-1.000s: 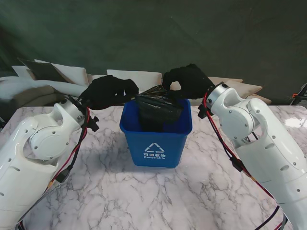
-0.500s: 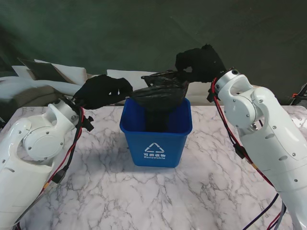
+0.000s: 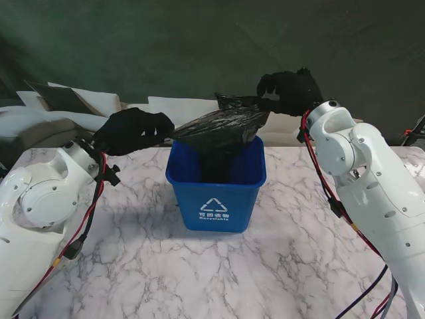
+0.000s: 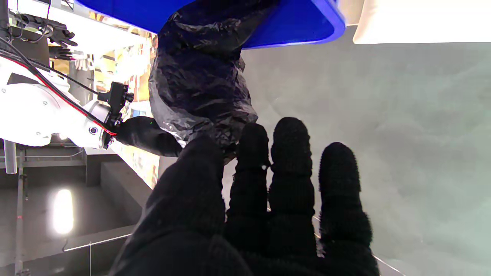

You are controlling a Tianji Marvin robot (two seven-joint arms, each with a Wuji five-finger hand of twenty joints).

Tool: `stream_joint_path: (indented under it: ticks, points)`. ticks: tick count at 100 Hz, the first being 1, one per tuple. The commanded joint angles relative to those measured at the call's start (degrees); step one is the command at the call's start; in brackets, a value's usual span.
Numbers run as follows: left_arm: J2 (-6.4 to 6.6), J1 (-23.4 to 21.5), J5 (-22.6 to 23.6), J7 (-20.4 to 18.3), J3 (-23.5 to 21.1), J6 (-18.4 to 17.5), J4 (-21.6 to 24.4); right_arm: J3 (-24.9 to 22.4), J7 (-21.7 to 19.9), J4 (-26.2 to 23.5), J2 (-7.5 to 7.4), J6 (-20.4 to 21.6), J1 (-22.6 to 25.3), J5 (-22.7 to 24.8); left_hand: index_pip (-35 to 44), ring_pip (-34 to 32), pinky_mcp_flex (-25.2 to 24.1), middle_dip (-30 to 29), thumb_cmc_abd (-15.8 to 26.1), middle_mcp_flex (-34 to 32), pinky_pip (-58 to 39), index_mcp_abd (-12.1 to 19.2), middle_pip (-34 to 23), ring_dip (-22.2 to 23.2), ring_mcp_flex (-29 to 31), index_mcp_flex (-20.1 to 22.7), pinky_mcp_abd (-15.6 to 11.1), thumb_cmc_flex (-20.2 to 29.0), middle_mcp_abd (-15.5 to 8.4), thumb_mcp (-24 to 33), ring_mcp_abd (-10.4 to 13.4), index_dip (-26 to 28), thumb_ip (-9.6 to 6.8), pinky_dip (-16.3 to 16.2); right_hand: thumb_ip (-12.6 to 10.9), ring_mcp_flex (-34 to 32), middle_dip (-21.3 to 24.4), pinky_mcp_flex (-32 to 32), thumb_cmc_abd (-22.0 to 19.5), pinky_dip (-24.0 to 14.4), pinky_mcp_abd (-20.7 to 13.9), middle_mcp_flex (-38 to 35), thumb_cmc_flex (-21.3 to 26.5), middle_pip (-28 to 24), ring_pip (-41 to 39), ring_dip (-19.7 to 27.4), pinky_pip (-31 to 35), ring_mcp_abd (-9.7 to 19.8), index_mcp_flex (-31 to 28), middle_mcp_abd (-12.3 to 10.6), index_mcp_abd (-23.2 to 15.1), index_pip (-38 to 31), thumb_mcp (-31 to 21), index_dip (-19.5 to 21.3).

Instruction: Fit the garbage bag over the bin

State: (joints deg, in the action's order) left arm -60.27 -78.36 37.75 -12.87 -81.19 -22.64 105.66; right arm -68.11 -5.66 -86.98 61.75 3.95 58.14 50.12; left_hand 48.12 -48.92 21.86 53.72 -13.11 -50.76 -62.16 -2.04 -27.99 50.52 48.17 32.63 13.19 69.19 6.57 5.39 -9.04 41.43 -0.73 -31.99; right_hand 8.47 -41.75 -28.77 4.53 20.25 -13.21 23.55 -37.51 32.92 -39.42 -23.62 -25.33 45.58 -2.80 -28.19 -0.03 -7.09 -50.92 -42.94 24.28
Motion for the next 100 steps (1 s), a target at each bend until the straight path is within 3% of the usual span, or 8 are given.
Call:
stream_joint_path:
  ticks: [1, 12, 39, 54, 64, 75, 90, 100]
  points:
    - [0.27, 0.13, 0.1, -1.16, -0.02, 0.05, -0.11, -0.87, 0.75, -0.49, 0.25, -0.63, 0.93, -1.5, 1.25, -0.75, -0.6, 0.83, 1.16, 0.47, -0.95, 1.3, 0.76, 0.61, -0.51, -0.54, -0.77, 3.58, -0.16, 0.26, 1.3, 0.47, -0.7, -0.65, -4.29, 3.0, 3.04, -1.91, -4.6, -0.01, -0.95, 4.1, -4.75, 2.67, 2.71, 2.08, 0.01, 0.16, 2.31, 0.96, 3.17, 8.9, 1.83, 1.17]
    - [0.35, 0.32, 0.24, -1.55, 0.02, 0.15, -0.32, -2.78, -0.01, -2.62, 0.38, -0.94, 2.45, -4.79, 1.16, -0.77, -0.61, 0.86, 1.16, 0.45, -0.91, 1.22, 0.77, 0.62, -0.45, -0.49, -0.74, 3.52, -0.14, 0.27, 1.28, 0.39, -0.73, -0.67, -4.83, 5.31, 7.22, -1.73, -6.43, -0.7, -1.51, 9.62, -7.73, 6.58, 5.43, 3.71, 0.21, -0.61, 7.61, 2.85, 5.65, 18.22, 7.46, 0.7]
    - [0.3, 1.18, 0.66, -1.68, 1.21, 1.46, -0.6, -7.99, -6.55, -10.5, 0.01, -2.82, 6.81, -14.26, 1.15, -0.84, -0.5, 0.86, 1.09, 0.35, -0.95, 1.18, 0.77, 0.65, -0.35, -0.34, -0.76, 3.54, -0.05, 0.4, 1.33, 0.42, -0.84, -0.75, -4.55, 13.38, 14.47, -5.06, -11.98, -2.71, -2.62, 20.32, -14.08, 14.35, 12.22, 6.74, -5.37, -2.75, 20.7, 6.91, 12.21, 35.04, 23.49, -7.29]
    - [0.27, 2.17, 0.89, -1.92, 2.25, 2.62, -1.1, -9.99, -4.11, -13.12, 0.26, 1.87, 10.52, -15.2, 1.04, -0.94, -0.44, 0.86, 1.0, 0.3, -0.99, 1.1, 0.74, 0.69, -0.28, -0.36, -0.8, 3.37, -0.07, 0.37, 1.33, 0.39, -0.84, -0.79, -4.99, 16.32, 14.29, -5.19, -6.79, -4.38, -3.32, 23.48, -15.2, 13.62, 15.32, 8.56, -7.85, -2.69, 22.0, 6.1, 7.93, 34.06, 21.49, -5.6]
    - [0.2, 2.46, 1.06, -1.81, 2.83, 3.34, -1.37, -11.29, -2.19, -15.57, 0.06, 8.91, 14.95, -13.01, 1.05, -1.0, -0.37, 0.86, 0.97, 0.29, -1.06, 1.12, 0.69, 0.72, -0.24, -0.28, -0.78, 3.35, -0.02, 0.4, 1.32, 0.42, -0.86, -0.84, -4.27, 17.28, 14.35, -4.75, -0.68, -5.23, -3.23, 23.95, -18.51, 13.15, 16.87, 10.07, -10.0, -2.94, 21.59, 5.91, 9.02, 34.79, 15.22, -4.92]
    - [0.11, 2.6, 1.36, -1.43, 3.31, 3.87, -1.54, -12.19, 2.97, -17.86, 0.14, 15.69, 20.91, -7.36, 0.99, -1.14, -0.27, 0.87, 0.91, 0.25, -1.13, 1.03, 0.61, 0.77, -0.1, -0.27, -0.81, 3.32, 0.12, 0.46, 1.35, 0.4, -0.91, -0.88, -4.16, 16.14, 14.38, -3.46, 1.46, -5.23, -2.43, 22.5, -19.58, 13.02, 16.8, 10.58, -9.79, -3.35, 18.42, 6.33, 10.75, 34.47, 12.57, -4.56]
    - [0.06, 3.05, 1.59, -1.33, 3.84, 4.53, -1.65, -12.39, 10.75, -19.74, 0.73, 19.23, 27.95, -1.92, 0.96, -1.26, -0.15, 0.84, 0.91, 0.22, -1.22, 0.99, 0.5, 0.8, -0.02, -0.22, -0.81, 3.29, 0.15, 0.55, 1.4, 0.43, -0.97, -0.92, -4.22, 15.14, 13.15, -3.59, 2.75, -3.28, -2.14, 20.33, -18.66, 10.64, 16.07, 10.85, -6.91, -3.29, 10.8, 5.99, 5.07, 18.45, 11.4, 11.1]
    - [0.02, 3.47, 1.79, -1.35, 4.21, 5.18, -1.74, -12.26, 12.97, -20.26, 0.79, 19.89, 31.02, 0.37, 0.91, -1.35, -0.05, 0.82, 0.9, 0.23, -1.31, 0.94, 0.43, 0.83, 0.05, -0.2, -0.84, 3.25, 0.27, 0.6, 1.41, 0.42, -1.01, -0.95, -4.18, 15.37, 13.11, -4.0, 3.2, -2.56, -2.07, 20.08, -18.68, 10.55, 16.01, 10.89, -6.17, -3.58, 9.43, 6.38, 3.19, 13.7, 11.33, 15.65]
